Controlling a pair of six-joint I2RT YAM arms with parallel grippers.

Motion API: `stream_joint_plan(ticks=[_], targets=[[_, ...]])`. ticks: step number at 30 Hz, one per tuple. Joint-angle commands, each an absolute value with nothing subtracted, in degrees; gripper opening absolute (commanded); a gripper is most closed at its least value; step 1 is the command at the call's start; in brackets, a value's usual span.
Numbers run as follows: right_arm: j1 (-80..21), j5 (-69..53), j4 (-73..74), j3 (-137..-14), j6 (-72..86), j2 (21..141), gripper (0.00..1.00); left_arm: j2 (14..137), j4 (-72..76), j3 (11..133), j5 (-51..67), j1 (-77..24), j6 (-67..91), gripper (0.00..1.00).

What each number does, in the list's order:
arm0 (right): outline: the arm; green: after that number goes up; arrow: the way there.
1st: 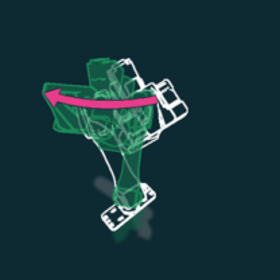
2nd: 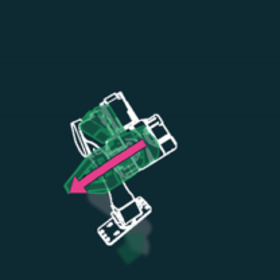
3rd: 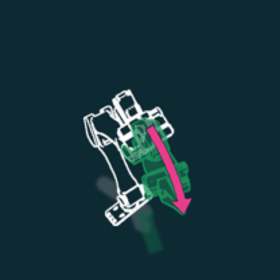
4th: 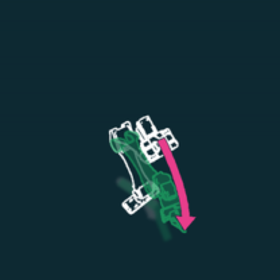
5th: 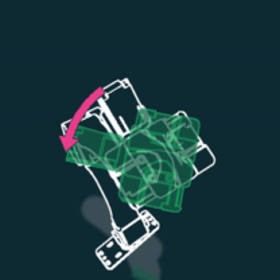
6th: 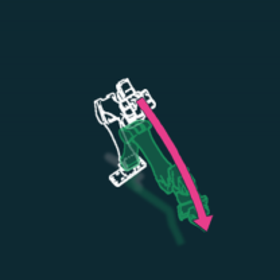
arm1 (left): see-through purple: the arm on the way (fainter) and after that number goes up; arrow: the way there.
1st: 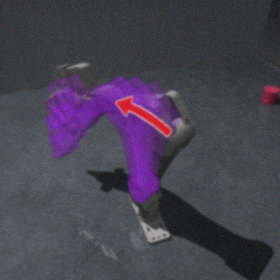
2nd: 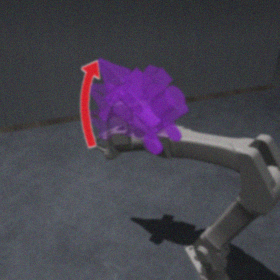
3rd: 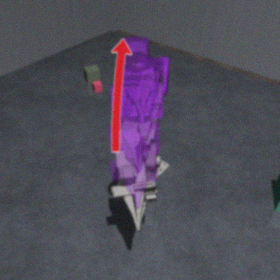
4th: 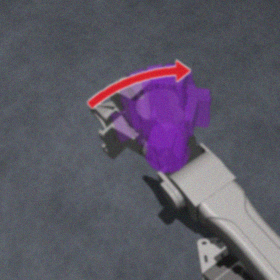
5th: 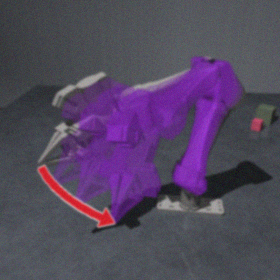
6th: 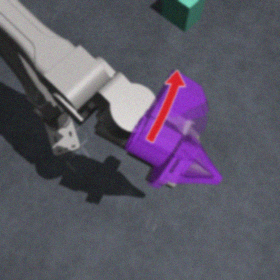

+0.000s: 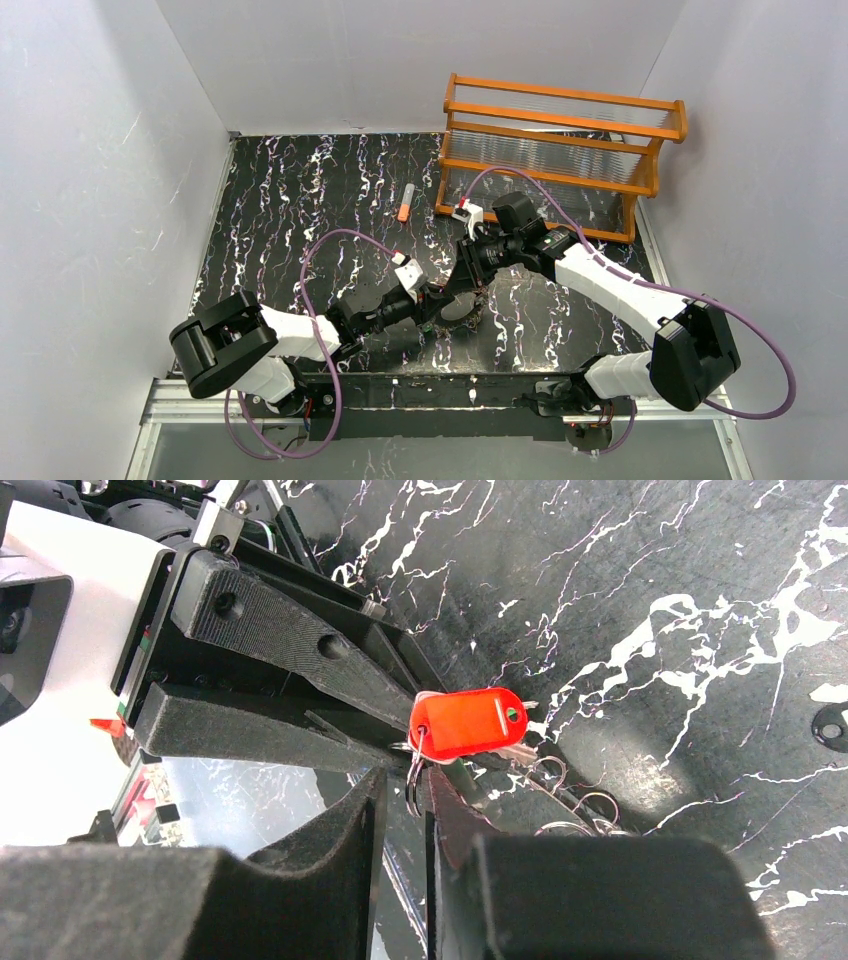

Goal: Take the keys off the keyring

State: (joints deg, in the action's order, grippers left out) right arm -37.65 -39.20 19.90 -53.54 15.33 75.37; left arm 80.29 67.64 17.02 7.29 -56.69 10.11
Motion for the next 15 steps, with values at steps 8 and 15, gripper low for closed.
stream_joint_plan(ticks=[8,15], targets=[[-38.49,-40.02,20.61,-53.26,14.01,75.06,0.17,77.69,71.82,16.96,5.51,-56.42,10.63,0.00],[-38.63,-38.00,23.53,-54.21,9.32,73.57,0.01,76.94,71.57,16.32,4.31,-55.74,10.90,0.02]])
